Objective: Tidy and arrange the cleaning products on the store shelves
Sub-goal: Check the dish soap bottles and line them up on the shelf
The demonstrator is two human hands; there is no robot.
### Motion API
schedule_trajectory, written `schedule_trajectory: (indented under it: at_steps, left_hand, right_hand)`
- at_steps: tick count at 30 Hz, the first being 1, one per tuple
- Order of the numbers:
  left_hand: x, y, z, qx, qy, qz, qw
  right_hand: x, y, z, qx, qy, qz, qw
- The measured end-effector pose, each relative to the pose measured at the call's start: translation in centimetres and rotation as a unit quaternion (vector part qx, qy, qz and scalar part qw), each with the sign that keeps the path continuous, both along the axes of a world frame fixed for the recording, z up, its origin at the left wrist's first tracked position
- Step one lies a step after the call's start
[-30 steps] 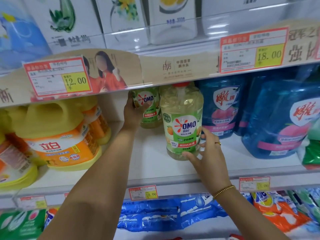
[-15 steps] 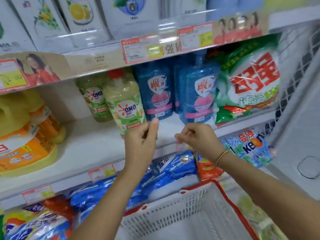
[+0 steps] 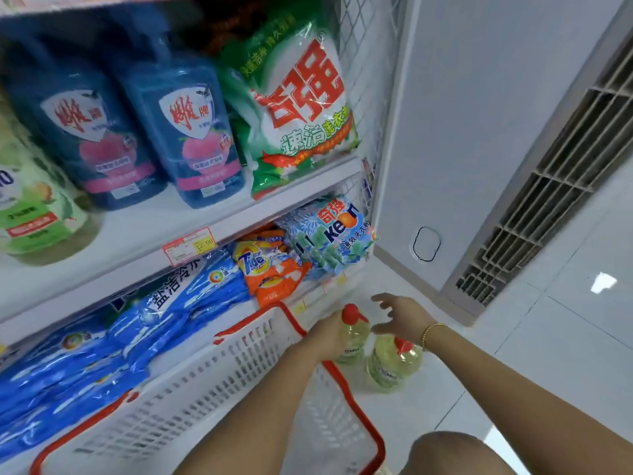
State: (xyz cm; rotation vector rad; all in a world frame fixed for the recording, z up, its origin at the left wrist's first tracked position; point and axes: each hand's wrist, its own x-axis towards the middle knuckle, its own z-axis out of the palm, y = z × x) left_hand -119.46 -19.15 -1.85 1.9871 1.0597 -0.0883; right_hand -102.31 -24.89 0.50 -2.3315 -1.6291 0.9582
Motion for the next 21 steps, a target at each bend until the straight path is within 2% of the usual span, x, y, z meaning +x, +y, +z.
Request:
schedule_trajectory:
  at_steps: [4,8,13,17,21]
  left_hand:
    - [0.1,1.6,-1.4,-0.057,0.008,0.018,0.998]
    - [0.2,2.3,-1.7,-0.069,0.029,0.052,0.996]
    - [-0.1,1.5,-0.5,-0.086,0.001,0.100,0.991]
    - [-2.1,0.4,0.6,-0.089,-0.074,0.189,0.975]
    - [-4.2,-1.2,3.3,-0.025,-0.188,0.194,0.962]
  right_hand:
    - [-2.6,2.6,-2.8,0.022,-0.001,0.073,0.997]
    - [-3.7,4.8,-3.7,0.034,-0.058,0.064,0.996]
    - [-3.9,4.5,-2.5,0.019,-0.077,0.051,0.996]
    - [-3.9,4.2,2.9,0.060,-0.103,0.067,0.991]
    - [-6.1,4.0,13.2,0.106,-0.163,0.183,0.964]
